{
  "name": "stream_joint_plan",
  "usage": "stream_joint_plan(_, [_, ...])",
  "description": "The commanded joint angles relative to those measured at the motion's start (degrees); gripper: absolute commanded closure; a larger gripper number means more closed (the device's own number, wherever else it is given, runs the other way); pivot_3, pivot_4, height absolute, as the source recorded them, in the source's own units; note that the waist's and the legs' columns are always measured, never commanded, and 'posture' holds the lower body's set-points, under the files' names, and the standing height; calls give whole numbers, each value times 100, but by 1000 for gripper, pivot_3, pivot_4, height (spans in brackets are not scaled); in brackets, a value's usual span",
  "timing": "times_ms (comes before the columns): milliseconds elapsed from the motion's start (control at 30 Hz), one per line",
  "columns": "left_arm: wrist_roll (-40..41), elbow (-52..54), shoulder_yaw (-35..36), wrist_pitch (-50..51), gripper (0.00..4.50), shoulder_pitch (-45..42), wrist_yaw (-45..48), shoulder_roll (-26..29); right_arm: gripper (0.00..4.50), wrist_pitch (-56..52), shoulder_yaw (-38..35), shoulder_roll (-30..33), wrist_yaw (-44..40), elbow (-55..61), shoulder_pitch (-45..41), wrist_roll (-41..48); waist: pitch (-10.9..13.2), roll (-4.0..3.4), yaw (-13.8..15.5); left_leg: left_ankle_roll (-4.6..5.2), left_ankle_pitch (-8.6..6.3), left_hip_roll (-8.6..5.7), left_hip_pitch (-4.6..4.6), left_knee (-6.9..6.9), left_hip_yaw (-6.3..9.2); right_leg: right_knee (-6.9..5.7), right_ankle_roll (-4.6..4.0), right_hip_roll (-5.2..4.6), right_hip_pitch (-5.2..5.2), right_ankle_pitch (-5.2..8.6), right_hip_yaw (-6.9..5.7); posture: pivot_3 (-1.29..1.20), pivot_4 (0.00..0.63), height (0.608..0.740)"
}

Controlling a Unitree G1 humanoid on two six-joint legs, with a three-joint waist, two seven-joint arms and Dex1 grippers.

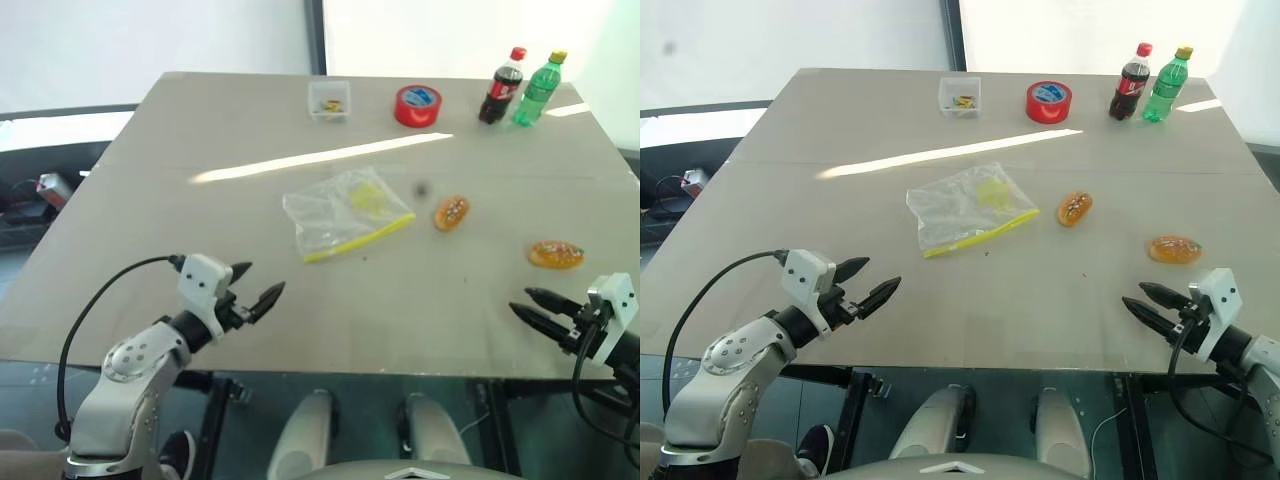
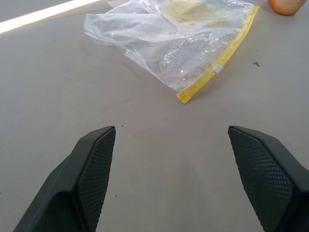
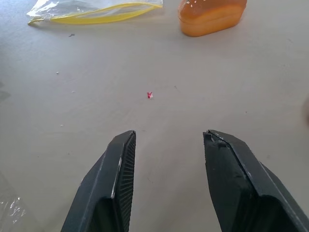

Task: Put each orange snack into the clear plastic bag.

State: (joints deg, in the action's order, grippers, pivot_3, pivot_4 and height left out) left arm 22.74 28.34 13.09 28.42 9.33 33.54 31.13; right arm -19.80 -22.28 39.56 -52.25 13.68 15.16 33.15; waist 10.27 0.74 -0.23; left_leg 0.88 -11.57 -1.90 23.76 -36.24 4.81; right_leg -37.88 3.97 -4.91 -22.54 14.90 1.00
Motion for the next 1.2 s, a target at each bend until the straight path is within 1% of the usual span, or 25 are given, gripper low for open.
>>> stream_joint_plan(33, [87, 62, 79, -98, 572, -66, 27, 27, 2266, 129, -238, 50, -60, 68, -8, 54, 0, 0, 2, 0, 0, 0, 0, 0, 0, 0, 0, 0, 0, 0, 0, 0, 150, 740])
stream_joint_plan(633, [93, 302, 3, -33, 572, 131, -92, -133, 2266, 199, -210, 122, -216, -117, -191, -15, 0, 0, 15, 0, 0, 0, 0, 0, -1, 0, -1, 0, 0, 0, 1, 0, 150, 740])
stream_joint_plan(933, [116, 384, 15, 38, 572, 199, -133, -113, 2266, 252, -138, 96, -233, -38, -232, -107, 0, 0, 36, 0, 0, 0, 0, 0, -1, 1, -1, 0, 0, 0, 1, 0, 150, 740])
stream_joint_plan(1033, [56, 377, -94, 287, 572, 5, -294, -109, 2266, 109, -59, 121, -233, 263, -280, -4, 0, 0, 43, 0, 0, 0, 0, 0, -1, 1, -1, 0, 0, 0, 0, 0, 150, 740])
stream_joint_plan(1133, [297, 354, -107, 882, 572, -522, -626, -259, 2266, -317, 73, 184, -153, 698, -483, 283, 0, 0, 64, 0, 0, 0, 0, -3, 1, -2, 0, 2, 0, 0, -1, 0, 150, 740])
stream_joint_plan(1200, [207, 250, -216, 970, 572, -758, -665, -232, 2266, -541, 171, 206, -46, 977, -685, 416, 0, 0, 66, 0, 0, 1, -1, -9, 4, -4, 2, 4, 4, -1, -4, 0, 150, 740])
